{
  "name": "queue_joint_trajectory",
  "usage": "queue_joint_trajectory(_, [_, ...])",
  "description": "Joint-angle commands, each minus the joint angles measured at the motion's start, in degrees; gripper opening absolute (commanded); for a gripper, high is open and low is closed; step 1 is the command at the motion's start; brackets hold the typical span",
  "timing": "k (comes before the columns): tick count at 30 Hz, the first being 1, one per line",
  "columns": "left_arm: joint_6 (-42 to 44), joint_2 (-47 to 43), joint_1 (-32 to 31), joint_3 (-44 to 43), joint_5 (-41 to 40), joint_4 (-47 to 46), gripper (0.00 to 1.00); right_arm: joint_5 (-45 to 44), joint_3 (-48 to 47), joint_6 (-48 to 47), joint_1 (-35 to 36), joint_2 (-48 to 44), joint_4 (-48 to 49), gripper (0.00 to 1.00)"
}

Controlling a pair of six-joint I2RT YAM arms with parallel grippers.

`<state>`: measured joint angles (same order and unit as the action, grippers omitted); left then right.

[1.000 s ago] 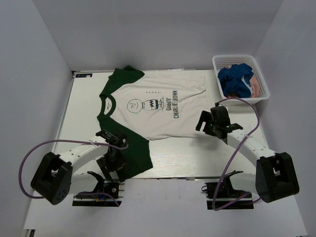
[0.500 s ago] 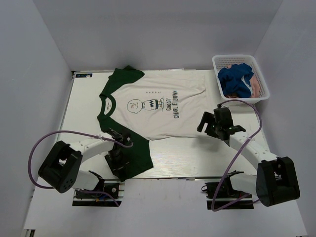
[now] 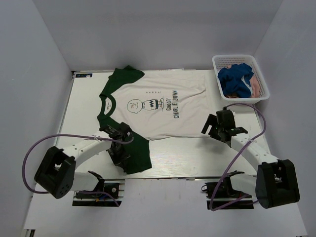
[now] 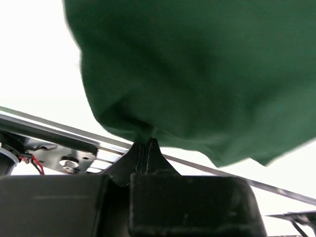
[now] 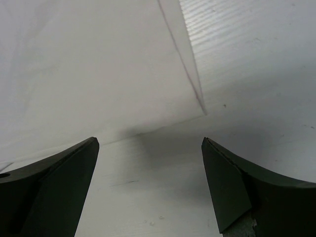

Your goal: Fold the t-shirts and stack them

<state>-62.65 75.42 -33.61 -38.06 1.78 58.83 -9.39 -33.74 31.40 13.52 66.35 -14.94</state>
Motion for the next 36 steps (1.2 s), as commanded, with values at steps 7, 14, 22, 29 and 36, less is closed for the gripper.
queue_joint_trajectory(7, [4.7, -7.0, -0.2, -7.9, -4.5, 3.4, 0.00, -0.1, 1.9, 3.0, -2.0, 6.6, 3.9, 0.90])
queue_joint_trajectory(14, [6.3, -8.8, -0.2, -7.4, -2.6, 0.4, 0.00, 0.4, 1.2, 3.5, -2.1, 12.0, 8.3, 0.74])
queue_joint_trajectory(22, [8.7, -11.6, -0.2, -10.8, -0.3, -4.5, 0.00, 1.4, -0.2, 2.4, -1.8, 10.1, 8.2, 0.10])
queue_joint_trajectory(29, [10.4, -7.6, 0.5, -16.8, -0.2, -10.0, 0.00, 4.6, -3.8, -1.4, -1.7, 11.0, 6.9, 0.00])
queue_joint_trajectory(36, [10.4, 2.7, 1.6, -31.4, -9.9, -6.5, 0.00, 6.3, -11.8, -2.0, -1.7, 15.7, 4.1, 0.00])
